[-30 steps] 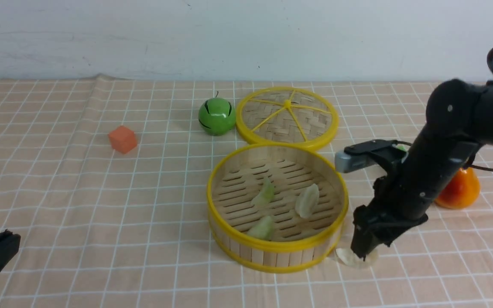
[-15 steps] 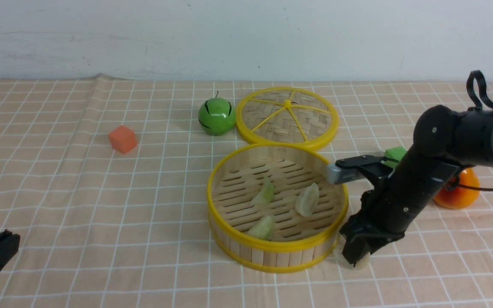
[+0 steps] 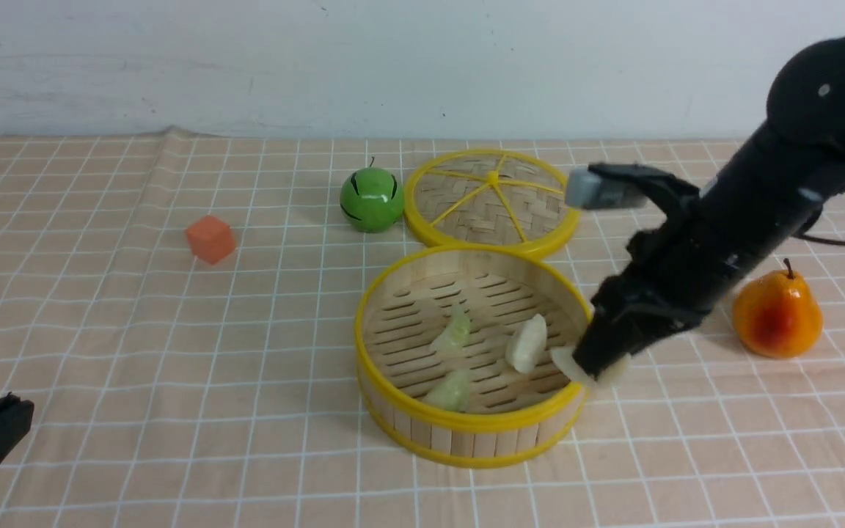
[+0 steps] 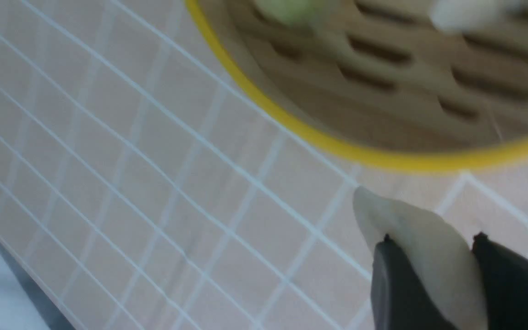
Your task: Put the dumplings into the steamer on the table with the brown tablecloth.
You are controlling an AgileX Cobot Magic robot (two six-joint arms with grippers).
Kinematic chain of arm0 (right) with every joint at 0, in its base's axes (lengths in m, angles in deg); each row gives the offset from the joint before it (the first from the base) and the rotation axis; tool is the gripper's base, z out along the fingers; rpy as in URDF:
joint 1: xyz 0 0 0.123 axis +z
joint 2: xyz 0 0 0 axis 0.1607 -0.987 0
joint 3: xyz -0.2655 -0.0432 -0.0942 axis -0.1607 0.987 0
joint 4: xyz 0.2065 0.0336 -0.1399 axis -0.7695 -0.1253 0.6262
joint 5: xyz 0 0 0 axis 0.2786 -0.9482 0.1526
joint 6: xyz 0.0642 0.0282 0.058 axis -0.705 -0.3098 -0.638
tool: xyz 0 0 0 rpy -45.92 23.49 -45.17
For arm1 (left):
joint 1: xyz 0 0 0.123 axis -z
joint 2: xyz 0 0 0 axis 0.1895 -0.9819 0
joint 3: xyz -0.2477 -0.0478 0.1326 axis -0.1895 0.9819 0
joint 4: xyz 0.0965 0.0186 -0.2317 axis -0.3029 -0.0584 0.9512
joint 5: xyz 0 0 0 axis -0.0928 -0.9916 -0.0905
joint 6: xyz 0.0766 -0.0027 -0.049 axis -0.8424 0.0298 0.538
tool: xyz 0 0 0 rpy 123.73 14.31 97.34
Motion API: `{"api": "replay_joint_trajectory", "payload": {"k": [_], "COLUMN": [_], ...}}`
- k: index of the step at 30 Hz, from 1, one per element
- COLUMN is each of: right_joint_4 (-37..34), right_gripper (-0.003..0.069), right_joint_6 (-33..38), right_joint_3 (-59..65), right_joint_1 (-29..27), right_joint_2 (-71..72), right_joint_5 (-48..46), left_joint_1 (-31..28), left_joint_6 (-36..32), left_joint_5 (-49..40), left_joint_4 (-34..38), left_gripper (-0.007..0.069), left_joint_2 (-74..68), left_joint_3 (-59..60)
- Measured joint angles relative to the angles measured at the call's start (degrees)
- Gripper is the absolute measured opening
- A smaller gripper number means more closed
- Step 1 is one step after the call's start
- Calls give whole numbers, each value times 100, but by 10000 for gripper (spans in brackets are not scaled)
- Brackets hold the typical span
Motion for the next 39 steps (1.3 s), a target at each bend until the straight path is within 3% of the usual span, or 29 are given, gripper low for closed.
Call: {"api": "replay_joint_trajectory", "payload": {"k": [3, 7, 12, 17, 24, 27, 29, 34, 36, 39], "right_joint_4": [-410, 1, 737, 987, 1011, 1137, 1425, 2343, 2957, 3271], "right_gripper": [204, 204, 204, 224, 451, 465, 444, 306, 175, 24], "right_joint_6": [648, 1319, 1284, 927, 618, 358, 83, -624, -1049, -1460], "right_joint_3": [-55, -55, -55, -55, -472, -890, -1338, -2275, -2589, -2553], "right_joint_1": [329, 787, 940, 944, 944, 944, 944, 944, 932, 803], "right_joint_2": [-63, -372, -765, -864, -820, -726, -615, -150, 425, 1227], "right_joint_5": [871, 1517, 1568, 1555, 1197, 813, 392, -303, -365, -452], "left_joint_1": [0, 0, 0, 0, 0, 0, 0, 0, 0, 0], "left_joint_6": [0, 0, 0, 0, 0, 0, 0, 0, 0, 0], "left_joint_5": [0, 0, 0, 0, 6, 6, 6, 6, 6, 6], "left_joint_4": [-97, -110, -123, -124, -129, -129, -134, -134, -140, -144], "left_gripper": [-13, -13, -11, -11, -11, -9, -7, -6, -2, 0], "left_joint_2": [0, 0, 0, 0, 0, 0, 0, 0, 0, 0], "left_joint_3": [0, 0, 0, 0, 0, 0, 0, 0, 0, 0]}}
